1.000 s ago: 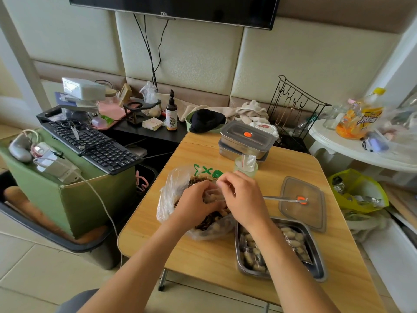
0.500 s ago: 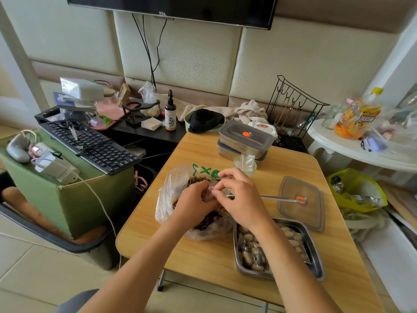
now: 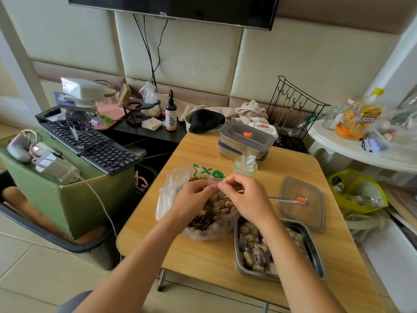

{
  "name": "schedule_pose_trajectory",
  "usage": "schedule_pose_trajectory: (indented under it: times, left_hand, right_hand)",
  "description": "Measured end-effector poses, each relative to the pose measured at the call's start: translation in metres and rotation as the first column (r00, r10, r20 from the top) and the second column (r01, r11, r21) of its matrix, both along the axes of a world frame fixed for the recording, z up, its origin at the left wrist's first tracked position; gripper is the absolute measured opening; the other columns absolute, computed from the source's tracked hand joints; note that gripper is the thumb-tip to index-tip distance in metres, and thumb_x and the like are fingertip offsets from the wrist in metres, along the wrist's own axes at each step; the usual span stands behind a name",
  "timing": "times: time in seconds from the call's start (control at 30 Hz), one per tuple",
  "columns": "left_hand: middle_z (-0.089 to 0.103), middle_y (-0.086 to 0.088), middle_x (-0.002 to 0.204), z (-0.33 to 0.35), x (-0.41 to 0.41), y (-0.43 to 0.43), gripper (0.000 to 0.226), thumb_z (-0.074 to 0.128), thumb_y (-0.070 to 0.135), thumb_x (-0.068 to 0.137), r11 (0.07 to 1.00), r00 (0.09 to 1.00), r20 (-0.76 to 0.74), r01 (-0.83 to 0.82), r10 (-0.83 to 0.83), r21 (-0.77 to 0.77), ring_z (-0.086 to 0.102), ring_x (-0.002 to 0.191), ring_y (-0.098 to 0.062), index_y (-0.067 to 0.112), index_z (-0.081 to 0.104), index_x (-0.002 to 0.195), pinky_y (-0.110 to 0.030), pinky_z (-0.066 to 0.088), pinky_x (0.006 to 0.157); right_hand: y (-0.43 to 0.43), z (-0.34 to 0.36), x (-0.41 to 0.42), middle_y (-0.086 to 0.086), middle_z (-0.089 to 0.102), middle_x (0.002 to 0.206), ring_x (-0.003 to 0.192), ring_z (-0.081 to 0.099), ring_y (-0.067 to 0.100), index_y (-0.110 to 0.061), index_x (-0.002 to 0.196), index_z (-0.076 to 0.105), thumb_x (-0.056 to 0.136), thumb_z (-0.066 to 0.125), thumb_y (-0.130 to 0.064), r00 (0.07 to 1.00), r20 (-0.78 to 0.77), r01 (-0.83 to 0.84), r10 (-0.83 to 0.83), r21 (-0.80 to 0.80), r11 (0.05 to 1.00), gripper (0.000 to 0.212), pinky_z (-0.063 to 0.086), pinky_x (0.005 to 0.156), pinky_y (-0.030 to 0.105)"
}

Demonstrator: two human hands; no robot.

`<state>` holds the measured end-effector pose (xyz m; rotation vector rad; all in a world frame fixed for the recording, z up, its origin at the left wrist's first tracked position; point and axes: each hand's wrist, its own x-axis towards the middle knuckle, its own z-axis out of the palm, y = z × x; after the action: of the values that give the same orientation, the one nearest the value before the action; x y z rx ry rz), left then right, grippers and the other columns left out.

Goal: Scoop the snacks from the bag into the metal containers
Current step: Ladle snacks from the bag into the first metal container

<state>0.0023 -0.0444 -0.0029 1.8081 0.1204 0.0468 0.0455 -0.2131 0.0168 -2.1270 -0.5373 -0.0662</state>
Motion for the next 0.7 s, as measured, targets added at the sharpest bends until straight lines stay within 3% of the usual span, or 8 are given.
schedule_pose_trajectory:
  times: [0.17,0.23,0.3,0.37,0.47,0.6,0.7]
  left_hand:
    - [0.077,0.001,0.09,0.002,-0.001,0.003,0.022,0.058,0.031,0.103,0.999,1.0,-0.009,-0.019,0.018,-0.043,0.073,0.078,-0.007,0.024,0.078,0.096,-0.021,0.06,0.07]
    - [0.077,0.0,0.091,0.003,-0.001,0.002,0.023,0.057,0.032,0.103,1.0,1.0,-0.018,-0.012,0.012,-0.027,0.073,0.082,-0.01,0.026,0.078,0.095,-0.03,0.063,0.077]
    - [0.077,-0.009,0.096,0.002,-0.001,0.001,0.024,0.056,0.033,0.101,0.998,1.0,-0.016,0.008,-0.009,-0.067,0.074,0.089,-0.026,0.025,0.078,0.097,-0.046,0.062,0.086]
    - [0.077,-0.013,0.101,0.004,-0.002,0.0,0.024,0.056,0.033,0.102,0.991,0.999,0.0,0.037,-0.037,-0.13,0.074,0.092,-0.036,0.022,0.078,0.102,-0.05,0.061,0.09]
    - [0.077,-0.013,0.1,0.005,-0.003,-0.003,0.024,0.062,0.034,0.102,0.975,1.0,0.007,0.024,-0.024,-0.221,0.074,0.092,-0.037,0.015,0.076,0.106,-0.044,0.062,0.088]
    - [0.077,-0.009,0.091,0.0,-0.002,-0.007,0.022,0.07,0.033,0.097,0.978,0.997,-0.011,-0.073,0.072,-0.193,0.074,0.083,-0.022,0.012,0.075,0.096,-0.024,0.06,0.073]
    - [0.077,-0.012,0.09,0.001,-0.002,-0.012,0.019,0.069,0.028,0.098,0.965,0.993,-0.015,-0.115,0.114,-0.237,0.073,0.078,-0.021,0.01,0.073,0.092,-0.021,0.058,0.068]
  right_hand:
    - [-0.011,0.0,0.004,-0.012,0.075,0.081,0.076,0.066,0.001,-0.027,0.085,0.078,0.093,0.077,-0.032,0.996,-0.088,-0.002,-0.004,-0.059,0.998,0.009,0.047,0.065,0.011]
    - [-0.012,0.002,0.003,-0.012,0.075,0.08,0.073,0.066,0.001,-0.027,0.084,0.078,0.092,0.078,-0.03,0.996,-0.09,0.001,-0.004,-0.027,1.0,0.009,0.048,0.064,0.013]
    - [-0.012,0.004,0.002,-0.01,0.075,0.08,0.073,0.066,0.005,-0.026,0.083,0.078,0.091,0.079,-0.03,0.995,-0.099,-0.027,0.026,-0.004,1.0,0.009,0.05,0.066,0.019]
    - [-0.013,0.005,0.002,-0.008,0.075,0.081,0.074,0.067,0.009,-0.026,0.083,0.077,0.092,0.078,-0.03,0.993,-0.108,-0.048,0.049,0.012,0.999,0.009,0.053,0.07,0.027]
    - [-0.015,0.004,0.003,-0.008,0.074,0.079,0.074,0.067,0.01,-0.027,0.082,0.077,0.091,0.078,-0.028,0.994,-0.111,0.016,-0.011,0.039,0.999,0.009,0.054,0.071,0.029]
    - [-0.012,0.0,0.002,-0.014,0.073,0.075,0.07,0.064,-0.001,-0.028,0.079,0.075,0.09,0.078,-0.027,0.989,-0.088,0.117,-0.117,-0.005,0.993,0.011,0.047,0.062,0.011]
    - [-0.006,-0.001,-0.001,-0.008,0.073,0.08,0.075,0.066,0.003,-0.024,0.083,0.074,0.091,0.076,-0.028,0.99,-0.118,0.085,-0.079,0.049,0.995,0.009,0.049,0.065,0.014]
